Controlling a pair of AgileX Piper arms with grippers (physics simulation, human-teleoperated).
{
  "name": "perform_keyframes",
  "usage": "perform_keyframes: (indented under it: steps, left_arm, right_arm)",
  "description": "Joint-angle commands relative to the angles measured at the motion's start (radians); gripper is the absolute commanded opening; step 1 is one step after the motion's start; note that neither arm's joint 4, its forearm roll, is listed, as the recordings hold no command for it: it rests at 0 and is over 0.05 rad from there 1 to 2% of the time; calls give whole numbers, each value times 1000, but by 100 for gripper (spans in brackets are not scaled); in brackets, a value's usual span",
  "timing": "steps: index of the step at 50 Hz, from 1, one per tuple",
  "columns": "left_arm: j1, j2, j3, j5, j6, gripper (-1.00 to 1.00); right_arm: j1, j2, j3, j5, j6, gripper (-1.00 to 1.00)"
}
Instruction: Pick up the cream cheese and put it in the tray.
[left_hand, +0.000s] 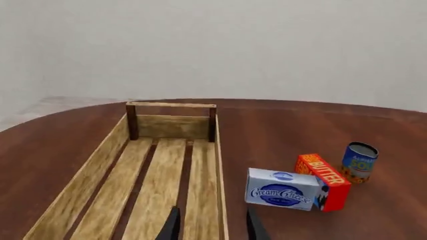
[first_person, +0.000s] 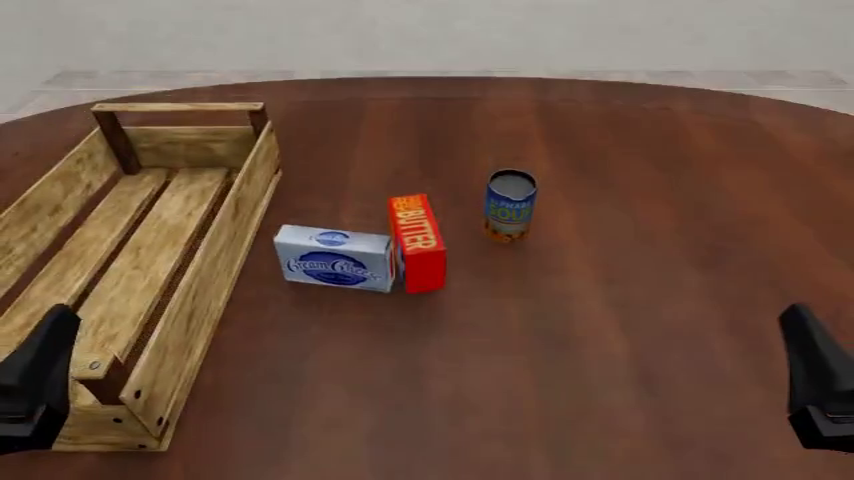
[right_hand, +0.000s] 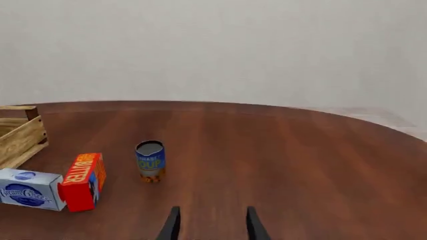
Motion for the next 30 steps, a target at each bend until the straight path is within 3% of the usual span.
perform_keyframes:
  steps: [1,13,25,30]
  left_arm:
    - [-2,18,-5,8,65,100]
    - [-52,-2,-54,69,110,100]
    - [-73,13,-156,162,69,100]
    - [-63,46,-238,209,56,100]
  right_arm:
    - [-2,12,-2,14,19,100]
    - [-15,4,-3,16,18,100]
    - [-17,11,-3,14,17,100]
    - [-17,17,-2,12,15,100]
